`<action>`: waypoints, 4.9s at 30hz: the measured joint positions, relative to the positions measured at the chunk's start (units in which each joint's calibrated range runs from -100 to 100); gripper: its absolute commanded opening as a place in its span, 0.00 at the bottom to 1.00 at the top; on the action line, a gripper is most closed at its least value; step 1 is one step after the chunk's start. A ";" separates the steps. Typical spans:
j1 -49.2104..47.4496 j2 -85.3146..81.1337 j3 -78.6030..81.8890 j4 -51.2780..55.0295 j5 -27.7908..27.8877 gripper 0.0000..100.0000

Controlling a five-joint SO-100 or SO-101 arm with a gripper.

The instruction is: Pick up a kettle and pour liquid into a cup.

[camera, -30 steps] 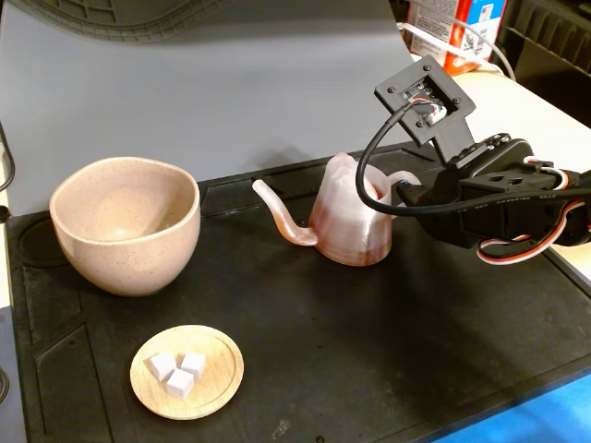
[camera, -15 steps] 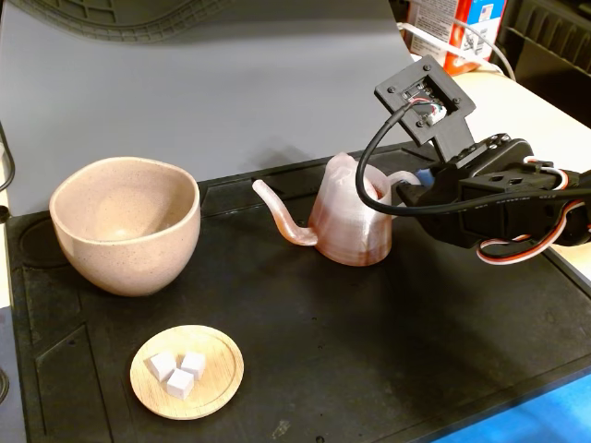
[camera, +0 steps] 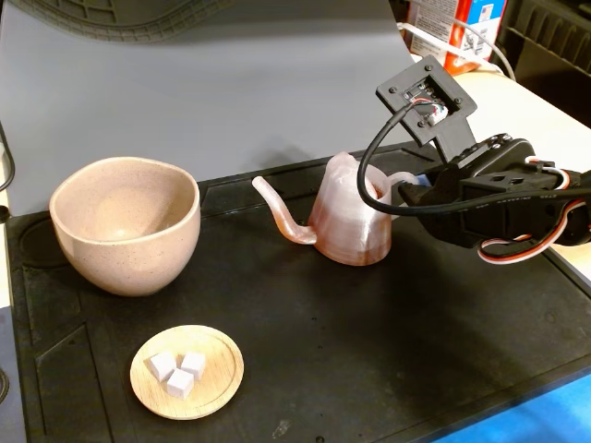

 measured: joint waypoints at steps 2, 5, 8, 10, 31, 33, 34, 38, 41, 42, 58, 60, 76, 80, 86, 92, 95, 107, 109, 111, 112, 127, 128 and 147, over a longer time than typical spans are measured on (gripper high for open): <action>0.00 0.00 0.00 0.00 -0.10 0.01; 0.00 0.00 0.00 0.00 -0.10 0.01; 0.00 0.00 0.00 0.00 -0.10 0.01; 0.00 0.00 0.00 0.00 -0.10 0.01; -0.08 -11.04 0.19 0.44 -2.57 0.01; -0.08 -12.84 0.19 2.89 -2.62 0.01; -0.08 -14.47 0.29 5.51 -2.62 0.01; -0.08 -18.66 0.19 10.77 -2.62 0.01; -0.08 -19.26 -0.10 11.03 -2.62 0.01; -0.08 -19.26 -0.49 11.20 -2.62 0.01; -5.97 -19.26 -5.45 16.72 -2.57 0.01; -5.97 -19.26 -5.45 16.72 -2.57 0.01; -7.56 -19.26 -5.74 16.89 0.31 0.01; -7.86 -16.70 -10.91 16.89 0.31 0.01; -7.86 -15.67 -12.66 16.89 0.42 0.01; -7.79 -15.67 -12.66 16.89 4.09 0.01; -7.79 -15.67 -12.66 16.89 4.19 0.01; -8.47 -15.15 -12.76 16.89 6.50 0.01; -8.62 -13.36 -14.12 16.89 6.60 0.01; -9.67 -10.45 -18.60 16.89 6.60 0.01; -10.28 -9.42 -19.67 16.89 7.28 0.01; -9.15 -4.88 -31.55 17.24 19.33 0.01; -9.22 -4.02 -33.30 17.24 19.43 0.01; -9.37 -2.14 -35.54 17.24 22.26 0.01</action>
